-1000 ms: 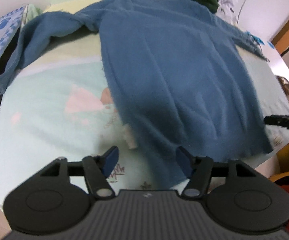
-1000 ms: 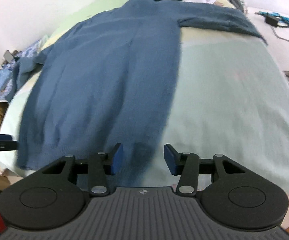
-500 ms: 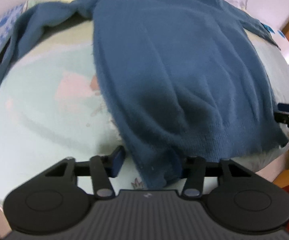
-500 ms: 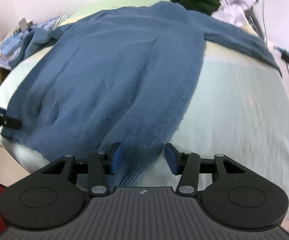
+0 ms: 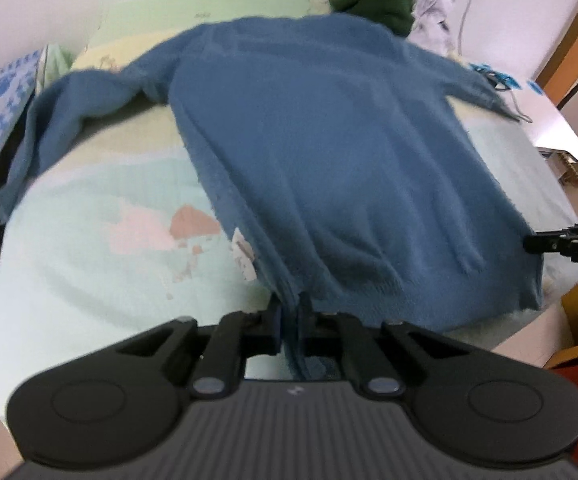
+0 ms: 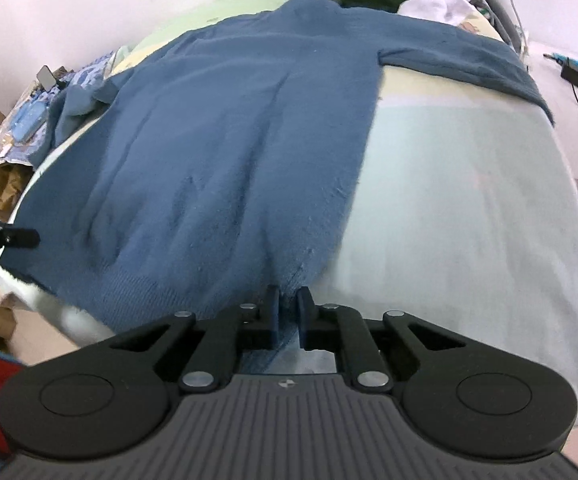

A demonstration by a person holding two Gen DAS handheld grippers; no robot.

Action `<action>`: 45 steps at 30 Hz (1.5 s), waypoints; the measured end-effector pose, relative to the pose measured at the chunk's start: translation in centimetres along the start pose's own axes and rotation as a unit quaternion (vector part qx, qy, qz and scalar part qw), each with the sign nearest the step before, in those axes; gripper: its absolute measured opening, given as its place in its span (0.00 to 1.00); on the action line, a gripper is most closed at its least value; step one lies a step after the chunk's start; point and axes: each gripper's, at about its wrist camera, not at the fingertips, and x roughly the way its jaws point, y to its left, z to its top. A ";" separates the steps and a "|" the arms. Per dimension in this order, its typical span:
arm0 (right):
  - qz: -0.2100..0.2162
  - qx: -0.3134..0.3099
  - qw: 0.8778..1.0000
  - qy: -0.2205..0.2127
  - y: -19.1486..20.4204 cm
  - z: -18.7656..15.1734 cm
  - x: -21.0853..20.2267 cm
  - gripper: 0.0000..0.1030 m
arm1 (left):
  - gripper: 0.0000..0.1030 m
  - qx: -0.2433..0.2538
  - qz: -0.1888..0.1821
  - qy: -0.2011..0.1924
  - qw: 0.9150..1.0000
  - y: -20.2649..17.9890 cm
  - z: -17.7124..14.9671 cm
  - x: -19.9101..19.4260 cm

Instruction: Fold clothes

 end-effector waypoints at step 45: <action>-0.089 0.028 0.995 -0.044 0.8 8.2 6.4 0.29 | 0.44 0.103 -0.004 0.009 0.995 1.0 7.3 9.0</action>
